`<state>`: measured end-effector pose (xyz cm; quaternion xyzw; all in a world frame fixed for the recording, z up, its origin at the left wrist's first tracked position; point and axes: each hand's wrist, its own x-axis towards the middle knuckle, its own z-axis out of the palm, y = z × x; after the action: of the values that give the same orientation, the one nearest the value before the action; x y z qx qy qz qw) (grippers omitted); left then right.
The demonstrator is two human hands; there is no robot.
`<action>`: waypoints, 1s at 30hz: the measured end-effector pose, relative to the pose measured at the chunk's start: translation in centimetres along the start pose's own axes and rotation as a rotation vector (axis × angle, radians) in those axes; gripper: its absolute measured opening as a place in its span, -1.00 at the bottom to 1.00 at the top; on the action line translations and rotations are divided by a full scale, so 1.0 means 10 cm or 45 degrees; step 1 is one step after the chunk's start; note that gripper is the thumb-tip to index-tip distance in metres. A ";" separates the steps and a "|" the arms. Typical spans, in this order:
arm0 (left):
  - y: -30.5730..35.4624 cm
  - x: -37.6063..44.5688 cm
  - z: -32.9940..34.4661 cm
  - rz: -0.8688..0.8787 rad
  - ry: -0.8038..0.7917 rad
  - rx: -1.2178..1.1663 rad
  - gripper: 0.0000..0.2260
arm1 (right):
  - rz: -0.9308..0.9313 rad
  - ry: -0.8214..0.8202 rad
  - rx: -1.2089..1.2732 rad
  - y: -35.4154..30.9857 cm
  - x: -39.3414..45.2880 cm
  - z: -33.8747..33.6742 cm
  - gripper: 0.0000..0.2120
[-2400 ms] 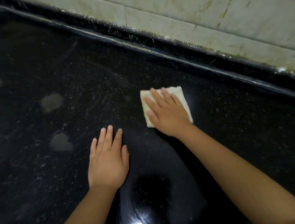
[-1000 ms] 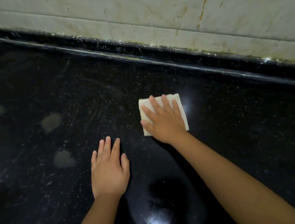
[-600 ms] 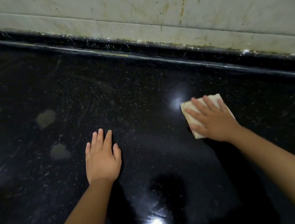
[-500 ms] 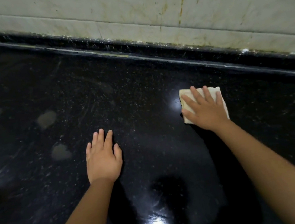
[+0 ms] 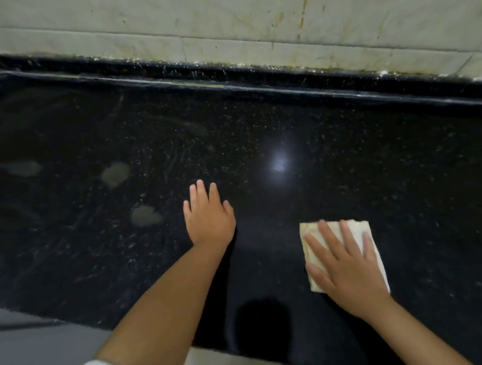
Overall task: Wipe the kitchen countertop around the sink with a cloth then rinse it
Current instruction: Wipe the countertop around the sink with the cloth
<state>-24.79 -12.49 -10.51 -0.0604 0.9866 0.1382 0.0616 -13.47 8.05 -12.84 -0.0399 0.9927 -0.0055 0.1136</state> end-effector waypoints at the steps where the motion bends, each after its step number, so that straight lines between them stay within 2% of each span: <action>1: -0.03 -0.04 -0.05 0.044 0.000 -0.030 -0.55 | -0.005 0.024 0.008 -0.02 -0.20 0.06 -0.50; 3: -0.15 -0.17 -0.18 0.155 0.007 -0.108 -0.55 | 0.048 0.055 0.041 -0.07 -0.53 0.11 -0.55; 7: -0.75 -0.54 -0.41 0.376 0.013 -0.163 -0.57 | 0.406 -0.034 0.031 -0.38 -0.69 0.01 -0.47; 9: -1.20 -0.73 -0.47 0.420 0.029 -0.161 -0.62 | 0.611 -0.129 0.143 -0.64 -0.59 -0.09 -0.50; 11: -1.65 -0.85 -0.46 0.406 0.096 -0.104 -0.66 | 0.728 -0.133 0.242 -0.96 -0.42 -0.15 -0.51; 15: -2.33 -0.93 -0.46 0.233 0.091 -0.056 -0.60 | 0.578 -0.125 0.258 -1.88 0.04 -0.18 -0.51; 18: -2.57 -0.84 -0.48 0.163 0.152 -0.084 -0.62 | 0.389 0.035 0.163 -2.61 0.23 -0.12 -0.42; 21: -2.65 -0.67 -0.53 0.111 0.208 -0.121 -0.68 | 0.130 0.088 0.139 -3.00 0.18 0.00 -0.55; 23: -2.68 -0.54 -0.57 0.065 0.208 -0.127 -0.70 | 0.045 0.038 0.158 -2.94 0.02 0.02 -0.45; 26: -2.75 -0.38 -0.61 0.035 0.211 -0.119 -0.66 | 0.091 0.039 0.054 -2.45 -0.26 0.18 -0.51; 28: -2.78 -0.35 -0.60 0.039 0.176 -0.089 -0.64 | 0.295 -0.014 0.055 -1.99 -0.43 0.20 -0.46; 30: -2.81 -0.34 -0.55 0.034 0.160 -0.094 -0.63 | 0.530 -0.016 0.059 -1.61 -0.46 0.09 -0.29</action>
<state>-18.15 -40.48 -12.25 -0.0581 0.9835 0.1714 -0.0045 -7.51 -7.65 -12.32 0.1688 0.9784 -0.0044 0.1195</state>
